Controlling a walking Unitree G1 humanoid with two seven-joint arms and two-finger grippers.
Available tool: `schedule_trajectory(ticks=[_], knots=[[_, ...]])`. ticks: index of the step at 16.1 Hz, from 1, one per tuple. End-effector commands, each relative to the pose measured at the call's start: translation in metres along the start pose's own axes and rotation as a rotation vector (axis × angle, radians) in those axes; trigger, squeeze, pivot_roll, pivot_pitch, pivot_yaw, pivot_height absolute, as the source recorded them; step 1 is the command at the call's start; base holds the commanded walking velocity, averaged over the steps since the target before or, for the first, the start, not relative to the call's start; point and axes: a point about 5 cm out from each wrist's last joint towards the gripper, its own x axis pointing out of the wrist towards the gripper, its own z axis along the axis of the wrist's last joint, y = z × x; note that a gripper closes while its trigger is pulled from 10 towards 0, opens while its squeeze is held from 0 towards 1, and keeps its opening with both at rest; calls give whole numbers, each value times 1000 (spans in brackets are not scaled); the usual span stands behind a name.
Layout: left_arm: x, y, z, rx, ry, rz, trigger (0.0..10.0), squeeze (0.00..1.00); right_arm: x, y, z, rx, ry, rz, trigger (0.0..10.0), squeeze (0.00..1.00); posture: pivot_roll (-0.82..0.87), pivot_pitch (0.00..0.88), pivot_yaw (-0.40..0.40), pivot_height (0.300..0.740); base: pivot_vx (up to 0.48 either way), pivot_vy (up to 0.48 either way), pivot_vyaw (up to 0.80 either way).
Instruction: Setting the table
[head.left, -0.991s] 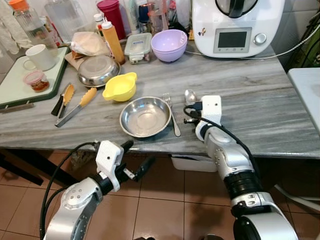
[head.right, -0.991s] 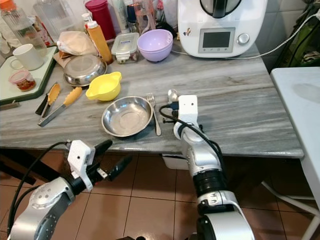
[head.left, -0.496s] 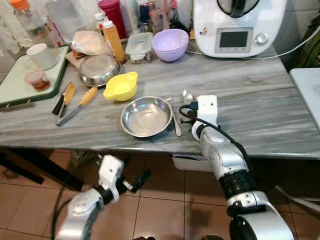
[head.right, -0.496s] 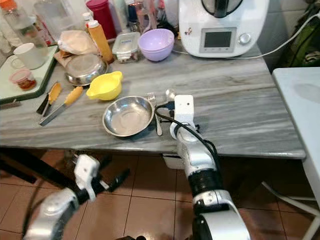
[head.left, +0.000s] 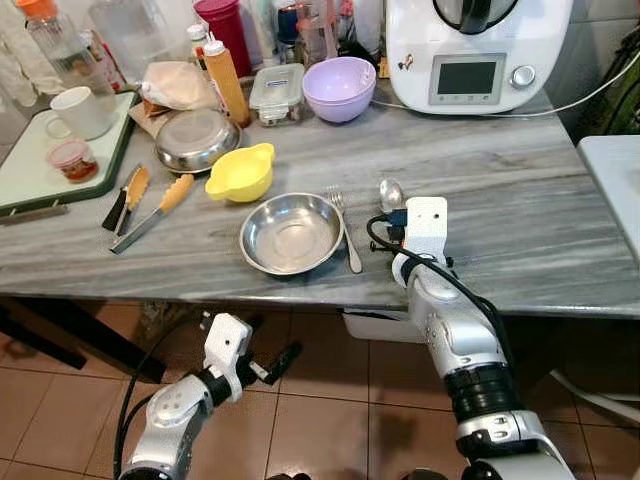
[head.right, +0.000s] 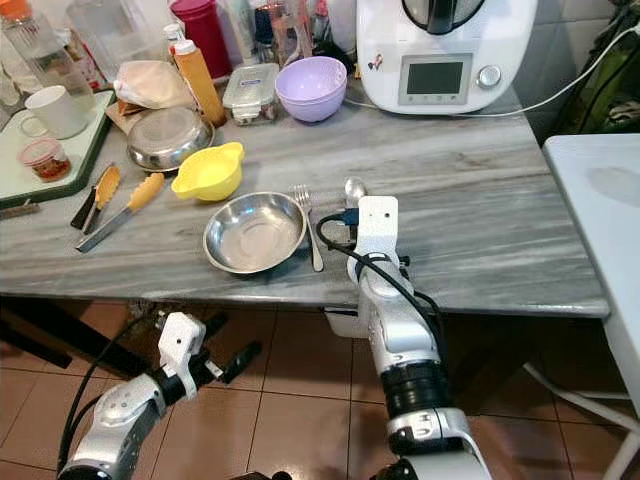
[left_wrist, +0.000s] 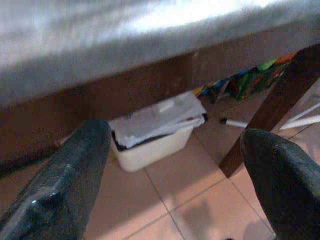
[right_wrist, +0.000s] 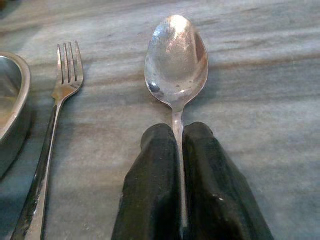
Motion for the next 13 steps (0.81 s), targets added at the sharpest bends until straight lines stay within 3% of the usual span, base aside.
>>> schedule_trajectory(ticks=[1, 6, 10, 13], knots=[[-6, 8, -1, 6, -3, 30, 10000, 0, -2, 9, 3, -6, -14, 33, 10000, 1000, -90, 125, 147, 740, 0, 0, 0], [-37, 41, 13, 92, 1, 130, 10000, 0, -6, 0, -1, -23, -11, 15, 10000, 1000, -85, 123, 144, 740, 0, 0, 0], [-65, 48, 15, 101, 76, -19, 10000, 0, -8, -9, -5, -29, -3, 1, 10000, 1000, -78, 115, 134, 740, 0, 0, 0], [-66, 46, 41, 98, 34, -130, 10000, 0, -10, -14, -6, -31, -5, -5, 10000, 1000, -77, 114, 128, 740, 0, 0, 0]])
